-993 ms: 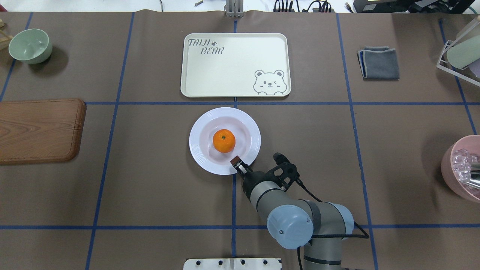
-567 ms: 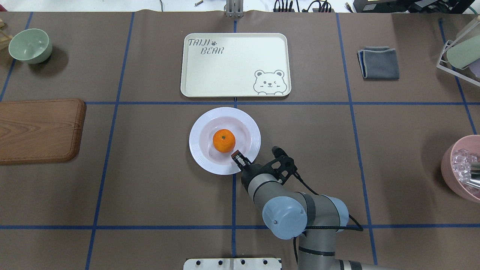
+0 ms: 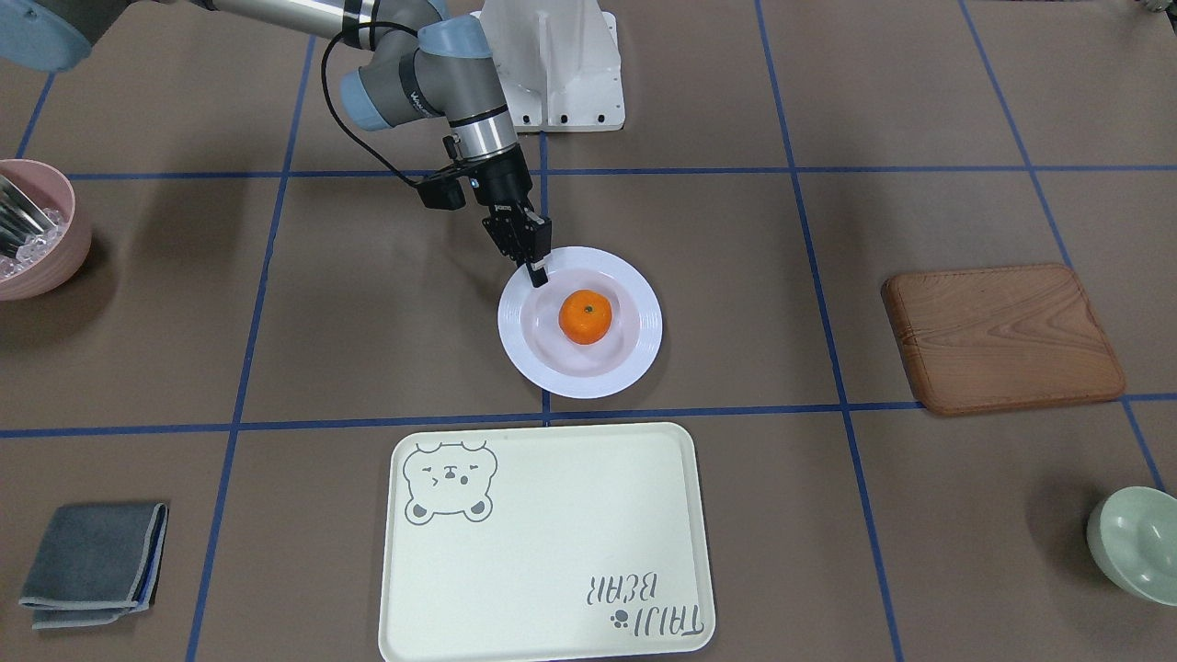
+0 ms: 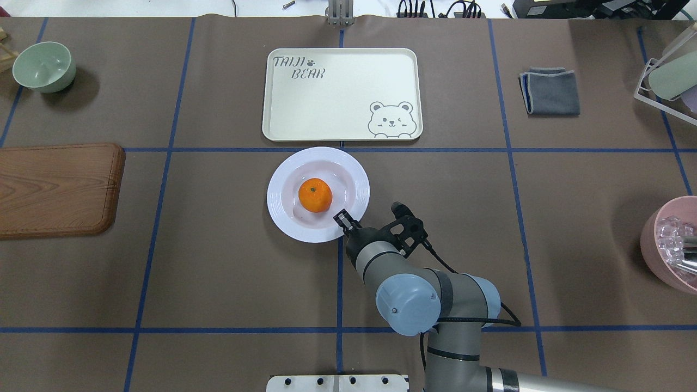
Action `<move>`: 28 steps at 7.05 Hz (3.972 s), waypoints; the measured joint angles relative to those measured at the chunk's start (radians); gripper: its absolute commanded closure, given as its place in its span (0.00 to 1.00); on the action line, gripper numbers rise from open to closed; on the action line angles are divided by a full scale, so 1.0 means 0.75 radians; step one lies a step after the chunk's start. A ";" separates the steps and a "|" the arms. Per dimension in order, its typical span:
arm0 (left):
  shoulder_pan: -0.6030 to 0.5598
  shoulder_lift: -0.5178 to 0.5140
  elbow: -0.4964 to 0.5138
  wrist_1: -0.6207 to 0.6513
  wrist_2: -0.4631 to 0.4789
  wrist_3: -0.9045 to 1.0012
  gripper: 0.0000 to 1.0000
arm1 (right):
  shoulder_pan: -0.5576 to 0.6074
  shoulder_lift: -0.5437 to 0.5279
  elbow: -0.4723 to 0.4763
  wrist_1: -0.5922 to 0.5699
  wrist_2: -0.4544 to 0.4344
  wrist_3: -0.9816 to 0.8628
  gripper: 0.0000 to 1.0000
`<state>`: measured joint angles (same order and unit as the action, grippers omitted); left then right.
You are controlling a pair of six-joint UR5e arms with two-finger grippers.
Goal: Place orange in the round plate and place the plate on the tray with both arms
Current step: 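Lift the plate with the right gripper and carry it onto the bear tray, then release the plate rim and raise the right gripper away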
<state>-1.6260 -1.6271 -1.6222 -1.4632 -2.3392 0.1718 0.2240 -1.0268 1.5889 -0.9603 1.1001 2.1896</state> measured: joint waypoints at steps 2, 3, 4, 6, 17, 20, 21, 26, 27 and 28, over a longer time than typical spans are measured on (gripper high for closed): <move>0.000 0.019 -0.028 0.001 0.000 -0.004 0.01 | 0.028 -0.004 0.024 0.016 0.000 -0.002 1.00; 0.000 0.030 -0.038 0.002 0.000 -0.005 0.01 | 0.041 -0.006 0.040 0.063 -0.019 -0.003 1.00; 0.000 0.041 -0.054 0.002 0.000 -0.006 0.01 | 0.050 -0.007 0.045 0.129 -0.056 -0.004 1.00; 0.000 0.053 -0.071 0.002 0.000 -0.008 0.01 | 0.064 -0.007 0.046 0.249 -0.109 -0.003 1.00; 0.004 0.085 -0.147 0.002 -0.009 -0.128 0.01 | 0.441 0.528 -0.826 0.245 -0.109 0.377 0.81; 0.004 0.083 -0.148 0.002 -0.010 -0.131 0.01 | 0.380 0.507 -0.805 0.240 -0.105 0.313 0.00; 0.004 0.083 -0.150 0.002 -0.010 -0.131 0.01 | 0.362 0.445 -0.720 0.240 -0.105 0.247 0.00; 0.004 0.095 -0.149 0.002 -0.009 -0.131 0.01 | 0.606 0.351 -0.351 -0.248 0.500 -0.659 0.00; 0.004 0.103 -0.150 0.002 -0.008 -0.130 0.01 | 0.718 0.333 -0.276 -0.417 0.701 -0.945 0.00; 0.004 0.108 -0.151 0.002 -0.008 -0.129 0.01 | 0.857 0.290 -0.237 -0.503 0.927 -1.256 0.00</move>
<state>-1.6230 -1.5464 -1.7353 -1.4616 -2.3454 0.0750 0.8669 -0.8090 1.4109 -1.3373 1.7951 1.2476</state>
